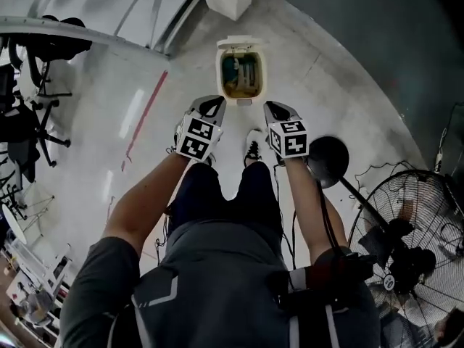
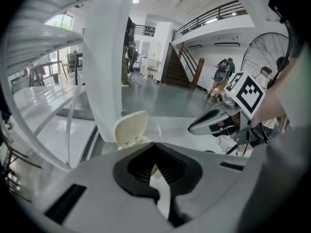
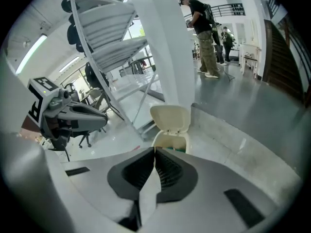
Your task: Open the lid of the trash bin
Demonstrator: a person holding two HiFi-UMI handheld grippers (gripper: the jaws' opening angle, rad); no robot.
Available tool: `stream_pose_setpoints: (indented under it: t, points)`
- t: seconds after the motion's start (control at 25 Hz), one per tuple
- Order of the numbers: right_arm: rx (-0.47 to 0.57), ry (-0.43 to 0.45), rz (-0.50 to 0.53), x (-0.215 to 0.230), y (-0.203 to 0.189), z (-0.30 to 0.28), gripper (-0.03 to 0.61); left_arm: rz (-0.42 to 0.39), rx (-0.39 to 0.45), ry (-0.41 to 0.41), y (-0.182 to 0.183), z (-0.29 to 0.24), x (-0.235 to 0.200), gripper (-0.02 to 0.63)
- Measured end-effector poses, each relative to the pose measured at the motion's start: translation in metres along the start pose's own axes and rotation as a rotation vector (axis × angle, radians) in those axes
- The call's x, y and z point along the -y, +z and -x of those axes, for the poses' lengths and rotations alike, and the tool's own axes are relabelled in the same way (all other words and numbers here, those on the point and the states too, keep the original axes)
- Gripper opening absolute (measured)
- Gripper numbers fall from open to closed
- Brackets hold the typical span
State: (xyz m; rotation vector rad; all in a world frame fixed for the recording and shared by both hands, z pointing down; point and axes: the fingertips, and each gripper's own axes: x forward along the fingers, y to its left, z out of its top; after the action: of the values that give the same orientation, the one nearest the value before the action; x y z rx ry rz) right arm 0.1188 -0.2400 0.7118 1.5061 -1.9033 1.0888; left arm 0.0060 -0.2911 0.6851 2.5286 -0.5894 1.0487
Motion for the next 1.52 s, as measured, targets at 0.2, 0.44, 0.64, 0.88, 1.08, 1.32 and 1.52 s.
stream_pose_setpoints:
  t: [0.2, 0.44, 0.64, 0.88, 1.08, 1.32, 1.52]
  points:
    - [0.073, -0.006, -0.036, -0.010, 0.045, 0.045, 0.028, -0.059, 0.059, -0.003, 0.038, 0.046, -0.007, 0.008]
    - [0.206, -0.013, 0.005, -0.019, 0.112, 0.090, 0.028, -0.064, 0.188, -0.012, 0.102, 0.102, -0.023, 0.008]
    - [0.323, 0.004, 0.047, -0.047, 0.160, 0.143, 0.028, -0.004, 0.309, -0.040, 0.149, 0.160, -0.020, 0.008]
    - [0.461, -0.004, 0.069, -0.062, 0.217, 0.207, 0.028, 0.056, 0.430, -0.074, 0.210, 0.208, -0.018, 0.008]
    - [0.557, 0.024, 0.120, -0.085, 0.246, 0.254, 0.028, 0.001, 0.461, -0.091, 0.241, 0.253, -0.005, 0.008]
    - [0.646, 0.026, 0.131, -0.102, 0.271, 0.308, 0.028, 0.033, 0.538, -0.055, 0.270, 0.305, -0.008, 0.008]
    - [0.727, 0.009, 0.147, -0.109, 0.284, 0.345, 0.026, 0.085, 0.636, -0.022, 0.293, 0.341, -0.006, 0.008]
